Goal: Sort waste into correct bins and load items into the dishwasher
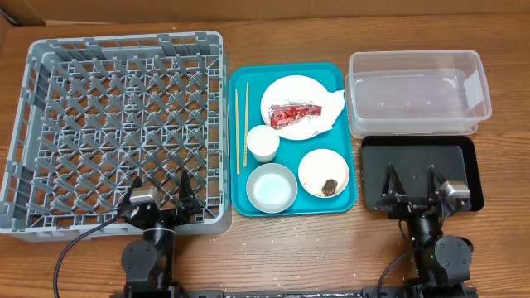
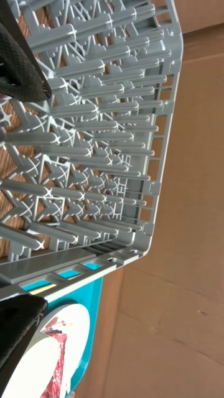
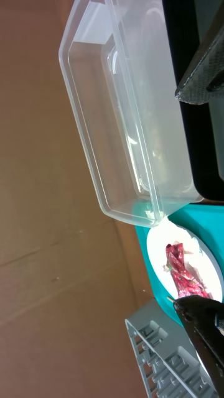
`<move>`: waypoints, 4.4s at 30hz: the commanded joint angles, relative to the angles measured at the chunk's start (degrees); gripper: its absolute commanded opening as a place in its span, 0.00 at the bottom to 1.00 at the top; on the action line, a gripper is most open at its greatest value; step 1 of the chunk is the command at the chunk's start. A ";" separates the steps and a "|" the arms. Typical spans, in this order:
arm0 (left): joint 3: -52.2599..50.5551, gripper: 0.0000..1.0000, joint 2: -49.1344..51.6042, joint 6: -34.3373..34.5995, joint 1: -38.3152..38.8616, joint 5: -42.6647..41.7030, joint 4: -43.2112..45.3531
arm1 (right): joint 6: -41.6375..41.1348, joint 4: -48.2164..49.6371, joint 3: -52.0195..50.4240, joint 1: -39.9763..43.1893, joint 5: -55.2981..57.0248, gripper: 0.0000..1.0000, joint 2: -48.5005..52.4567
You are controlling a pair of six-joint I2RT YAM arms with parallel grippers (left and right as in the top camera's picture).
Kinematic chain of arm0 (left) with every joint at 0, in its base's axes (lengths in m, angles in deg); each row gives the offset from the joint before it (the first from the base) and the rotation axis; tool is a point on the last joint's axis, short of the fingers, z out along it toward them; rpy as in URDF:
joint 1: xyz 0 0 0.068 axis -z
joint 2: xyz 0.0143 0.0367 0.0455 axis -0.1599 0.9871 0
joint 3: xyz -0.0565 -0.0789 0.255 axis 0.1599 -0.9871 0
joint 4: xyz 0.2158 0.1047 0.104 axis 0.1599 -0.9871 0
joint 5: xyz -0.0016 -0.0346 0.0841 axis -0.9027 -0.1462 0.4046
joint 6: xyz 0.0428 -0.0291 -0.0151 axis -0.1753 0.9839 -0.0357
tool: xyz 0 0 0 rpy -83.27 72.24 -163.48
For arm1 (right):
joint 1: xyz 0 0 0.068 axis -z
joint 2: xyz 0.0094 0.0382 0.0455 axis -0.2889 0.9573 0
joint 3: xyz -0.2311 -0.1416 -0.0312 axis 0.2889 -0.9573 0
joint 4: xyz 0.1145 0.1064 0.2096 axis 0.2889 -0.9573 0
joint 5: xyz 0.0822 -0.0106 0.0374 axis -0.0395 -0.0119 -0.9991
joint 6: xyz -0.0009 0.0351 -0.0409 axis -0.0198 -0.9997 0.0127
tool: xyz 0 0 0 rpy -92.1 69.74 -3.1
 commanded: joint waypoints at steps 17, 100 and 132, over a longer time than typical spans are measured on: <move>-0.20 1.00 -0.31 -1.27 -0.57 -0.07 0.11 | 0.22 0.37 -0.61 0.22 0.52 1.00 -0.61; -0.20 1.00 -0.31 -1.22 -0.57 -0.09 0.22 | 0.22 0.37 -0.61 0.22 0.52 1.00 -0.61; 46.84 1.00 23.04 -4.63 -0.57 -14.21 -23.21 | 0.22 0.37 -0.61 0.22 0.52 1.00 -0.61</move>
